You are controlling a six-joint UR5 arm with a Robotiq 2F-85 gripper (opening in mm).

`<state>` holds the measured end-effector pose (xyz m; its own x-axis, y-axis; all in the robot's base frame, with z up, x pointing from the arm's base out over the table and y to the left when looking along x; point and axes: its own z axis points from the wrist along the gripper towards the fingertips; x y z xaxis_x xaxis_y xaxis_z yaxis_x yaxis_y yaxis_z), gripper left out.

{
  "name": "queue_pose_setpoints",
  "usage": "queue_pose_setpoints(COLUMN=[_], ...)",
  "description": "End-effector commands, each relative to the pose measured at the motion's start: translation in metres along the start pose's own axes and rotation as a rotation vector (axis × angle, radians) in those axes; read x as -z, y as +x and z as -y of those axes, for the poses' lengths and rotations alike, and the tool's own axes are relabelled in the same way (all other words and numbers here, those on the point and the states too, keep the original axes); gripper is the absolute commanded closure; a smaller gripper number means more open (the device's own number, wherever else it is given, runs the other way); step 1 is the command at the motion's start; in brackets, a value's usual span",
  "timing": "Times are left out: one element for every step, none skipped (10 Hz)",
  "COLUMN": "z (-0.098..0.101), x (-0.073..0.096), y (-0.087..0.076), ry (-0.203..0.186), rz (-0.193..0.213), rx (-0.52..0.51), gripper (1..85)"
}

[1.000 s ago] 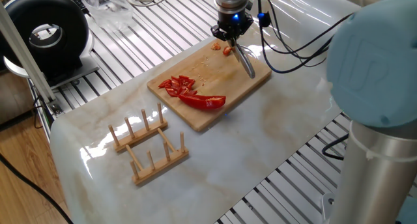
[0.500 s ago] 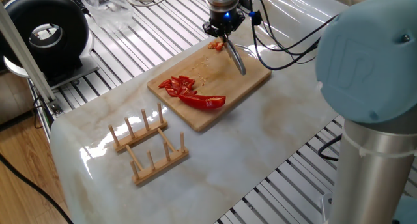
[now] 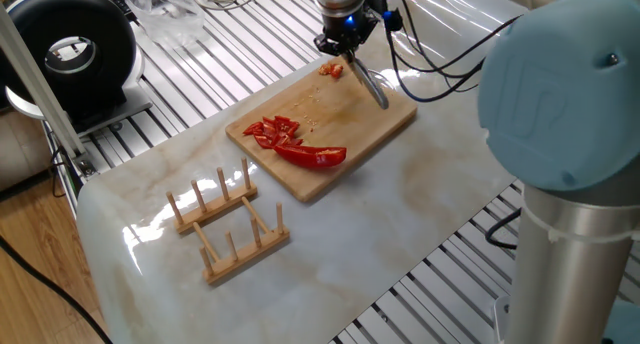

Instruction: Chop the chili peppers

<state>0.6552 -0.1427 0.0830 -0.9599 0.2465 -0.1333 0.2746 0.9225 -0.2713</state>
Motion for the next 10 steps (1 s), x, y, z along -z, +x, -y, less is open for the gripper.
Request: queue_pose_setpoints(z=[-0.008,-0.005,-0.019,-0.036,-0.046,-0.062,-0.071,-0.076,-0.088,-0.097], x=[0.023,0.036,0.046,0.051,0.053,0.056,0.059,0.060,0.065,0.068], y=[0.012,0.017,0.029,0.037,0.038,0.045,0.057,0.059,0.064,0.069], ry=[-0.025,0.003,-0.026,-0.078,-0.124,-0.192,-0.240,-0.263,-0.317,-0.368], rz=[0.004,0.012,-0.009,-0.013,0.001,-0.003,-0.027,-0.017,-0.013,-0.010], rx=[0.094,0.130,0.139,0.153,0.223,0.322,0.421,0.495,0.523,0.542], gripper=[84.3,84.3,84.3,84.3,84.3,84.3,84.3,84.3,84.3,84.3])
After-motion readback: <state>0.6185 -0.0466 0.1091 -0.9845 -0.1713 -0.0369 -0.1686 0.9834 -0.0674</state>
